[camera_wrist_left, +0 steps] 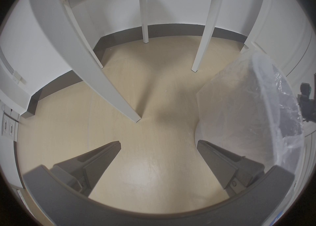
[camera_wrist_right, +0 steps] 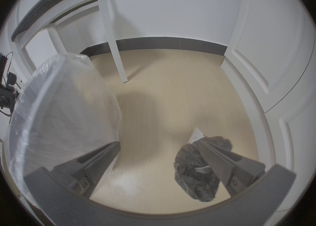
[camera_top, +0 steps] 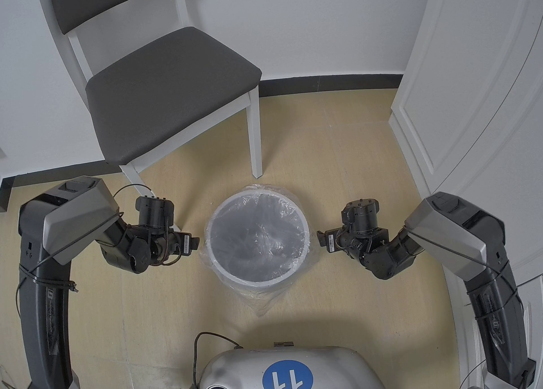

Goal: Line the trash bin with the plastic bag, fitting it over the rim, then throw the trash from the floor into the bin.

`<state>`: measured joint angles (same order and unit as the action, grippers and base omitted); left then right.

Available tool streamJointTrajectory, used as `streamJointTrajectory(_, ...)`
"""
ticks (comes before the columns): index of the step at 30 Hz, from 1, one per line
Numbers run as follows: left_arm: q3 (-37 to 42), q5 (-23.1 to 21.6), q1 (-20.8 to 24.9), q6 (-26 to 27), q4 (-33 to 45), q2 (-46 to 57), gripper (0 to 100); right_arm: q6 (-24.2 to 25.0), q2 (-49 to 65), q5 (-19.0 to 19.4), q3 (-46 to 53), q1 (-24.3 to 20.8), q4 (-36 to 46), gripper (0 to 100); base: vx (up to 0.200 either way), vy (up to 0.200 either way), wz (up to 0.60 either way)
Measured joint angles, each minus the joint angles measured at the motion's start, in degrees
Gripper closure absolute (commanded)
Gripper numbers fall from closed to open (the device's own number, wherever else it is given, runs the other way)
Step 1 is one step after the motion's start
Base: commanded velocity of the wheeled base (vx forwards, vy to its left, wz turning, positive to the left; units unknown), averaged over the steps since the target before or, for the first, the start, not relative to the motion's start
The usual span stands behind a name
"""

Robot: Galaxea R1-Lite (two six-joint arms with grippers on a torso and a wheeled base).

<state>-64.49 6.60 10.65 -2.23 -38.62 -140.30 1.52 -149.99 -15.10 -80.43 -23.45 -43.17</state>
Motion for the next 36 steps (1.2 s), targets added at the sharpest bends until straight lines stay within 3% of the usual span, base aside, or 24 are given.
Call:
streamJointTrajectory(10,10.5,-2.4,-1.9,2.7,-2.3,7.8,0,-1.4,10.8,1.2,14.3,-0.9,-0.7,0,0.0,0.0,0.0)
streamJointTrajectory(15,14.8,-4.9,-2.5,5.1,-6.0,10.8,0,-6.1,15.5,6.2,25.6,-2.6,-3.5,0,0.0,0.0,0.0)
streamJointTrajectory(21,19.3,-7.6,-2.7,8.2,-12.3,12.8,0,-12.8,17.3,13.4,35.0,-5.5,-16.1,0,0.0,0.0,0.0)
streamJointTrajectory(29,23.7,-8.7,-2.5,9.9,-19.2,13.9,0,-16.1,14.0,23.7,37.3,-7.7,-19.4,0,0.0,0.0,0.0)
streamJointTrajectory(36,25.0,-8.8,-2.4,10.1,-20.1,14.4,0,-17.2,10.3,24.3,32.7,-7.1,-19.5,0,0.0,0.0,0.0)
